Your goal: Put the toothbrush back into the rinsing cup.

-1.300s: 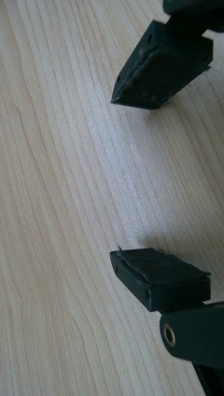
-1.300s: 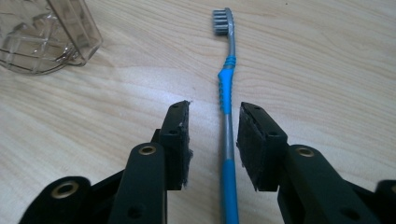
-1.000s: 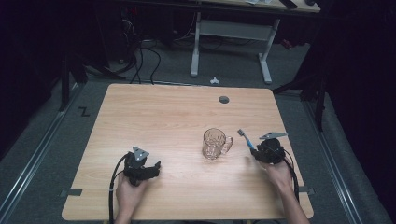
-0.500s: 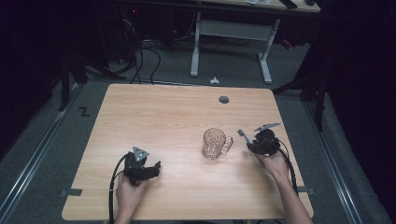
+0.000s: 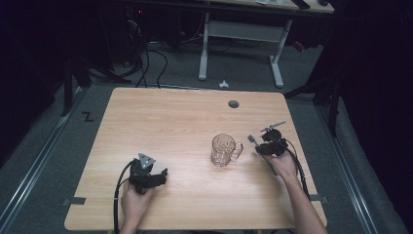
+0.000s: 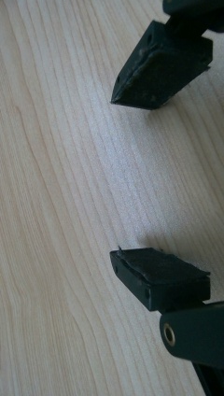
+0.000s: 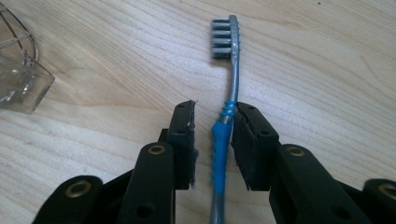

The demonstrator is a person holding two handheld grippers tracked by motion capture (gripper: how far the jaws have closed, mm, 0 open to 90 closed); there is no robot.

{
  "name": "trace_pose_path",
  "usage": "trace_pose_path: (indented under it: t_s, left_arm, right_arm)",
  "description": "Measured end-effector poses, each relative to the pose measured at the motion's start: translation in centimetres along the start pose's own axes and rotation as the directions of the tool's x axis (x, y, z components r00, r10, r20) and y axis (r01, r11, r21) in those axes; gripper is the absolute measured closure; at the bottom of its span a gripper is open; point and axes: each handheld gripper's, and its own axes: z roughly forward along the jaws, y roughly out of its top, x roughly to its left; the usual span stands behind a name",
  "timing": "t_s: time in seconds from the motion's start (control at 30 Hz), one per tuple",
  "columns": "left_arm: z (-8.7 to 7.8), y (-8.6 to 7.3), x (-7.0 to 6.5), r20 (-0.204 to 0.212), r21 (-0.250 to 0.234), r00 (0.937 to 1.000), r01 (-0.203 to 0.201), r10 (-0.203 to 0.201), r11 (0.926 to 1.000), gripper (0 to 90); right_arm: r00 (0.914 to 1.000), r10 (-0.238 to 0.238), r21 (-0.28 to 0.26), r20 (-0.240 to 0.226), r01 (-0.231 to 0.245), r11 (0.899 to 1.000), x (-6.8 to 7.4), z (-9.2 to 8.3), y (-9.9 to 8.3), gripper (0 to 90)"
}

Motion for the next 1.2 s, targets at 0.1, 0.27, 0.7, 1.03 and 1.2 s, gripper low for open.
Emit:
trace_pose_path:
  t_s: [0.1,0.27,0.7,1.03,1.2]
  left_arm:
    - [0.0,0.0,0.0,0.000,0.000,1.0000,0.001,-0.001,1.0000,21.3]
    - [0.0,0.0,0.0,-0.001,0.000,1.0000,0.001,-0.001,1.0000,21.3]
    - [0.0,0.0,0.0,0.000,0.004,1.0000,-0.003,0.003,1.0000,21.4]
    - [0.0,0.0,0.0,0.000,0.004,1.0000,-0.003,0.003,1.0000,21.4]
    - [0.0,0.0,0.0,0.000,0.004,1.0000,-0.003,0.003,1.0000,21.4]
  right_arm:
    - [1.0000,-0.007,0.011,0.007,0.007,1.000,0.1,0.2,0.5,70.2]
    - [0.9998,-0.011,0.052,0.016,0.010,0.999,0.0,0.5,1.3,72.5]
    - [0.9999,0.007,0.123,0.016,-0.009,0.992,-0.3,1.3,1.8,77.5]
    - [0.9996,0.027,0.143,0.008,-0.028,0.989,-0.7,1.2,1.8,79.2]
    - [0.9993,0.038,0.144,0.006,-0.038,0.989,-0.9,1.2,1.7,79.5]
